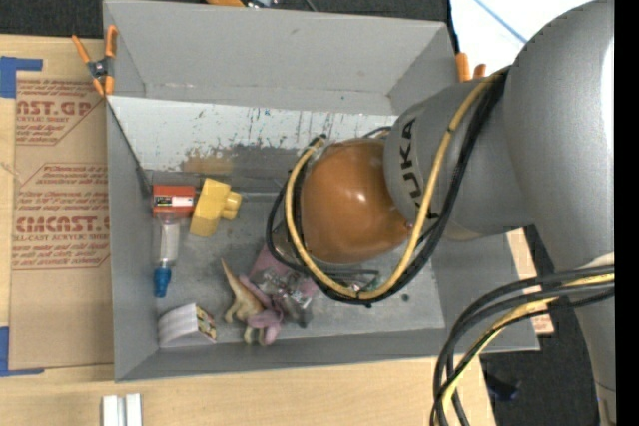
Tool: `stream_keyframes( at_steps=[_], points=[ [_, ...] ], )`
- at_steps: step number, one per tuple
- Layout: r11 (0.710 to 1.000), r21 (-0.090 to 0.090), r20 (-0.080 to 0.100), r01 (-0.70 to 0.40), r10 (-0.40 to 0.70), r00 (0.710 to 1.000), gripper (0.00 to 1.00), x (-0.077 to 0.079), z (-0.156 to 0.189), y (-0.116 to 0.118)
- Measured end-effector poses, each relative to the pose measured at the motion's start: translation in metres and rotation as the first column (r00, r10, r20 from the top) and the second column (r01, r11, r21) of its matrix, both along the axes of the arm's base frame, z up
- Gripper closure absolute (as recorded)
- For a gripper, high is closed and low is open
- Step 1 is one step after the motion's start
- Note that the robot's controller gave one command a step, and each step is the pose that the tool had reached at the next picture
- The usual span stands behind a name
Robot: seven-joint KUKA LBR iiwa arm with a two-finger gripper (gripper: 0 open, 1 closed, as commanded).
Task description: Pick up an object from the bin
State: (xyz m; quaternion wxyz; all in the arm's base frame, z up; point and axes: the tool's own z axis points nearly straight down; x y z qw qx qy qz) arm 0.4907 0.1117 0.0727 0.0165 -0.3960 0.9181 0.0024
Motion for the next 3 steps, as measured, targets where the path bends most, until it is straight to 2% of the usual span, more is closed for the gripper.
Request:
stream_keyframes(
  at_steps=[1, 2, 3],
  points=[
    [1.000, 0.000, 0.000, 0.000, 0.000, 1.000, 1.00, 0.000, 0.000, 0.000],
    [1.000, -0.002, -0.011, 0.000, 0.000, 1.000, 1.00, -0.003, 0.039, 0.000],
    [1.000, -0.001, -0.012, 0.000, 0.000, 1.000, 1.00, -0.003, 0.072, 0.001]
  ],
)
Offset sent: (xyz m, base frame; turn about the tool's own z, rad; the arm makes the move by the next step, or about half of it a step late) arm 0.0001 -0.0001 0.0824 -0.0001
